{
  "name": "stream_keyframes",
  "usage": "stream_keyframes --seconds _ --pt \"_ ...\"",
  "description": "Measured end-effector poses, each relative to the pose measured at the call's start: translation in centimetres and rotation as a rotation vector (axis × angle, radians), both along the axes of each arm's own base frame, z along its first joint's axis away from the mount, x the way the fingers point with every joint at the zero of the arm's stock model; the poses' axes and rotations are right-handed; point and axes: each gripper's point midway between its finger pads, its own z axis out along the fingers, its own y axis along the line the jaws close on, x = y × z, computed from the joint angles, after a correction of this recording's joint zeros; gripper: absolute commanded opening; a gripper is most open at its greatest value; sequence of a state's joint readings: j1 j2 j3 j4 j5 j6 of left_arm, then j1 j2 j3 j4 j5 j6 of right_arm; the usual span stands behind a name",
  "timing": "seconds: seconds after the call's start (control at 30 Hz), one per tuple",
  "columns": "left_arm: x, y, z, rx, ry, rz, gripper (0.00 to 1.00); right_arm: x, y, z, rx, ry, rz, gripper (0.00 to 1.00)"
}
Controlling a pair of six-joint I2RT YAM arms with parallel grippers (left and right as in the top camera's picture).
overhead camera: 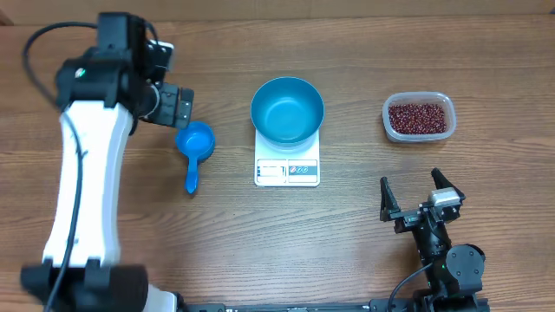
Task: Scoop item into bowl and weigh 150g on scale
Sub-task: 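Move the left gripper over the blue scoop and lower onto it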
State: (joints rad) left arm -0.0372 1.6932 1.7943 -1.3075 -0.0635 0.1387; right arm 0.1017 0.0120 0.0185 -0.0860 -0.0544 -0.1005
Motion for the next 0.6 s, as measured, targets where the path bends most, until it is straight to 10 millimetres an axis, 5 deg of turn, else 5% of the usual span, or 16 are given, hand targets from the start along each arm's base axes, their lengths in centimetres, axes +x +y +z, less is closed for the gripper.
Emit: stream_keyframes --seconds 0.3,0.6 --pt "1.8 -0.1 -7.0 0.007 0.181 0.000 0.99 0.0 0.0 0.0 0.000 0.000 0.001 1.00" --pt "2.9 0.9 -10.8 0.006 0.252 0.025 0.99 0.0 0.0 0.0 0.000 0.000 0.000 1.00"
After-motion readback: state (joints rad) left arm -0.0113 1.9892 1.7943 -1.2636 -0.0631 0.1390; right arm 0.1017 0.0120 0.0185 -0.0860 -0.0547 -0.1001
